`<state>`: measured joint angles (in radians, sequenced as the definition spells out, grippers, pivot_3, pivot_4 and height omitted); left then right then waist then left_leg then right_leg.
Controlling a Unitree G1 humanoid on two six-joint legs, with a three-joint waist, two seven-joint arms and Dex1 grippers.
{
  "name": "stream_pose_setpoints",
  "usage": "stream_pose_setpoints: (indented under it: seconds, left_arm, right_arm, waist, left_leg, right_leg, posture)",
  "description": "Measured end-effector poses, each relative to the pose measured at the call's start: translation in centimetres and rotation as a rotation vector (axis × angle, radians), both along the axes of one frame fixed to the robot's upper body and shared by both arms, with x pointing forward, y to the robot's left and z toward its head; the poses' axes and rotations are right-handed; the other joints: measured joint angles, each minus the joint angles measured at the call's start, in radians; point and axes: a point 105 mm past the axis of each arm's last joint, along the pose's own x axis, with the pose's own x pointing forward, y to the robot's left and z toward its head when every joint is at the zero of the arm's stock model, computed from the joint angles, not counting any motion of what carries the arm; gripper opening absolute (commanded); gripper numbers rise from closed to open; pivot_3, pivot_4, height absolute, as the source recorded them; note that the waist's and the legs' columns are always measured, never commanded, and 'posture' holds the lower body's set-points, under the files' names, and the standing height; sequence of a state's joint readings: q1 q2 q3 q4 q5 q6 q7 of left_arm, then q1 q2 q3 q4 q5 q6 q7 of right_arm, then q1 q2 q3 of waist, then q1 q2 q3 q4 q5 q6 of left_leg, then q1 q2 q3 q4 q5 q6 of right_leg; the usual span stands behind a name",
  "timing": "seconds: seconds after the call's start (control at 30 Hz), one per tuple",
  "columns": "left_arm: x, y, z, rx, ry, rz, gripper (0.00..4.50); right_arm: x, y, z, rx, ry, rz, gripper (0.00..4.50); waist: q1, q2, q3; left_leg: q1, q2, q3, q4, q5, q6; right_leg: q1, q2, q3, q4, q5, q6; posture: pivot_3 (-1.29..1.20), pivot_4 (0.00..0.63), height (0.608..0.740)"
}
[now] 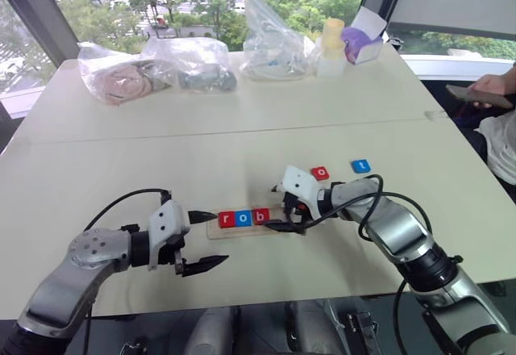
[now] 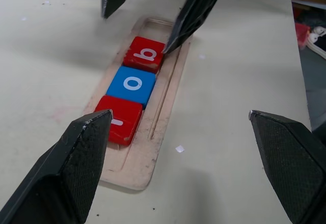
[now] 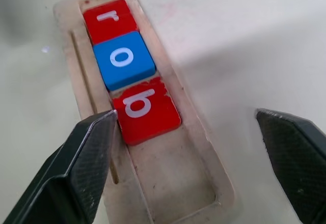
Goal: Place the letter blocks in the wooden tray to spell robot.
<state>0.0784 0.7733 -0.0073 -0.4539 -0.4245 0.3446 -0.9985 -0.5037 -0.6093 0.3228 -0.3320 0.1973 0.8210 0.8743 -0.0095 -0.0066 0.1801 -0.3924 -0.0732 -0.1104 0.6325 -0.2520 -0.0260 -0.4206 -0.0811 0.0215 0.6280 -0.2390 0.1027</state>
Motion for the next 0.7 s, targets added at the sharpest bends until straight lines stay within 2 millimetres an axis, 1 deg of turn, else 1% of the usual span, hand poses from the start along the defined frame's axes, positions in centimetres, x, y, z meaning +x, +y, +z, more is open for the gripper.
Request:
stream_pose_setpoints:
  seconds: [0.1, 0.17, 0.23, 0.27, 0.33, 0.4, 0.53, 0.6, 0.7]
  left_arm:
    - [0.0, 0.0, 0.0, -0.001, 0.000, 0.000, 4.50]
    - [0.0, 0.0, 0.0, -0.002, 0.001, 0.000, 4.50]
    - [0.1, -0.2, -0.1, -0.010, 0.001, -0.003, 4.50]
    - [0.1, -0.3, -0.1, -0.016, 0.001, -0.005, 4.50]
    - [0.2, -0.5, -0.1, -0.023, 0.000, -0.008, 4.50]
    - [0.2, -0.5, -0.2, -0.022, 0.002, -0.005, 4.50]
    - [0.5, -0.8, -0.1, -0.021, -0.010, -0.015, 4.50]
    - [0.5, -0.9, -0.2, -0.021, -0.012, -0.020, 4.50]
    - [0.5, -0.9, -0.1, -0.021, -0.015, -0.021, 4.50]
  right_arm:
    - [1.5, -2.5, 2.9, 0.067, -0.075, -0.171, 4.45]
    - [2.4, -4.0, 3.5, 0.079, -0.090, -0.287, 4.45]
    - [3.3, -5.3, 3.5, 0.098, -0.093, -0.428, 4.45]
    - [3.7, -5.7, 3.3, 0.111, -0.088, -0.496, 4.45]
    - [4.2, -6.1, 2.2, 0.113, -0.059, -0.602, 4.45]
    - [4.2, -6.3, 1.0, 0.103, -0.033, -0.660, 4.45]
    - [4.9, -6.0, -0.8, 0.109, 0.005, -0.783, 4.45]
    - [5.2, -6.4, -1.8, 0.086, 0.019, -0.837, 4.45]
    - [5.5, -6.8, -1.9, 0.081, 0.001, -0.877, 4.45]
  waist:
    - [0.000, 0.000, 0.000]
    - [-0.001, 0.000, 0.000]
    - [-0.004, 0.000, 0.000]
    - [-0.005, 0.000, 0.000]
    - [-0.004, 0.000, 0.000]
    - [-0.003, 0.000, 0.000]
    - [-0.004, 0.000, 0.000]
    - [-0.004, 0.000, 0.000]
    - [-0.004, 0.000, -0.001]
  left_leg:
    - [0.000, 0.000, 0.000, 0.000, 0.000, 0.000]
    - [0.000, 0.000, 0.000, 0.000, 0.000, 0.000]
    - [0.000, 0.000, 0.000, -0.001, 0.000, 0.000]
    - [0.000, 0.000, 0.000, -0.001, 0.000, 0.000]
    - [0.000, 0.000, 0.000, -0.001, 0.000, 0.000]
    - [0.000, 0.000, 0.001, -0.001, 0.000, 0.000]
    - [0.000, 0.000, 0.001, -0.001, 0.000, 0.000]
    - [0.000, 0.000, 0.001, -0.001, 0.000, -0.001]
    - [0.000, 0.000, 0.001, -0.001, 0.000, -0.001]
  right_leg:
    - [0.000, 0.000, 0.000, 0.000, 0.000, 0.000]
    - [0.000, 0.000, 0.000, 0.000, 0.000, 0.000]
    - [-0.001, 0.000, 0.001, 0.001, 0.000, 0.000]
    - [-0.002, 0.000, 0.001, 0.001, 0.000, 0.000]
    - [-0.002, 0.000, 0.001, 0.001, 0.000, 0.000]
    - [-0.002, 0.000, 0.001, 0.001, 0.000, 0.000]
    - [-0.002, 0.001, 0.002, 0.002, 0.000, 0.000]
    - [-0.003, 0.001, 0.002, 0.002, 0.000, 0.000]
    - [-0.003, 0.002, 0.002, 0.002, 0.000, 0.000]
  posture:
    - [0.00, 0.150, 0.740]
    - [0.00, 0.150, 0.740]
    - [0.00, 0.150, 0.740]
    - [0.00, 0.150, 0.740]
    - [0.00, 0.150, 0.740]
    - [0.00, 0.150, 0.740]
    - [0.00, 0.150, 0.740]
    - [0.00, 0.150, 0.740]
    - [0.00, 0.150, 0.740]
